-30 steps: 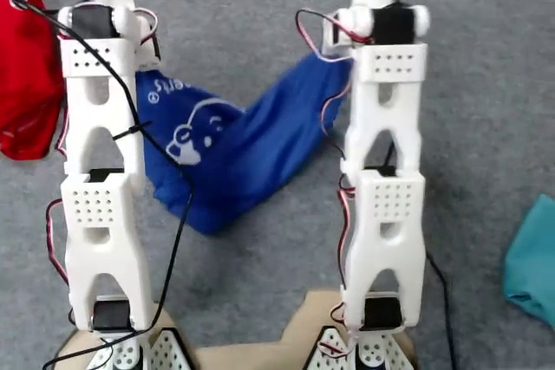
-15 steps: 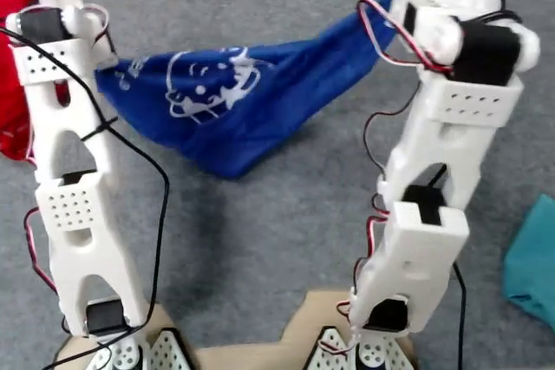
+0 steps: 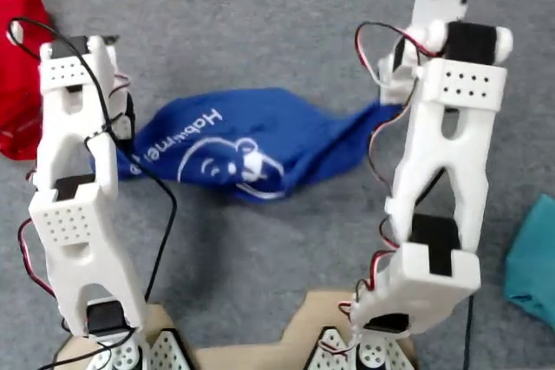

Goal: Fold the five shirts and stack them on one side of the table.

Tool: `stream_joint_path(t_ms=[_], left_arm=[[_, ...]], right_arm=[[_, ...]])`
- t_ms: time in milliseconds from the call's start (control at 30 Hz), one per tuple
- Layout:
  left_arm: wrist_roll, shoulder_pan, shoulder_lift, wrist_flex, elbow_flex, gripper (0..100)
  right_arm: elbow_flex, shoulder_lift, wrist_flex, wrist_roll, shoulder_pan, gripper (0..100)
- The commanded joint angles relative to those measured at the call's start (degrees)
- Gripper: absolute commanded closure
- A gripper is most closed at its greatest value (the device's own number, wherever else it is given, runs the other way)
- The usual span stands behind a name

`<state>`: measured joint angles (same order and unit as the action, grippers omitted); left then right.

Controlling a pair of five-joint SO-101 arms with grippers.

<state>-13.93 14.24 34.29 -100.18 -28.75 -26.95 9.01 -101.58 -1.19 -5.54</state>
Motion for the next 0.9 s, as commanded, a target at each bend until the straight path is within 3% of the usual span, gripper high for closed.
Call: stream_joint_path(t_ms=[0,267,467,867], left_arm=[[-3.1,-1.0,-5.7,-0.6,4.2,98],[-8.8,-1.5,-13.1,-0.6,20.5,98],[-11.0,-6.5,-16.8,-0.6,36.7,98],[-10.6,-14.8,-20.7,-0.6,40.4,98]], right_arm=[[6.2,-5.3,-0.6,-1.8,-2.4,99.4],[18.3,-7.0,-0.6,-5.5,-5.1,99.4],[23.2,-6.5,1.4,-5.3,-5.1,99.4],[23.9,-6.4,6.7,-5.2,-4.9,99.4]])
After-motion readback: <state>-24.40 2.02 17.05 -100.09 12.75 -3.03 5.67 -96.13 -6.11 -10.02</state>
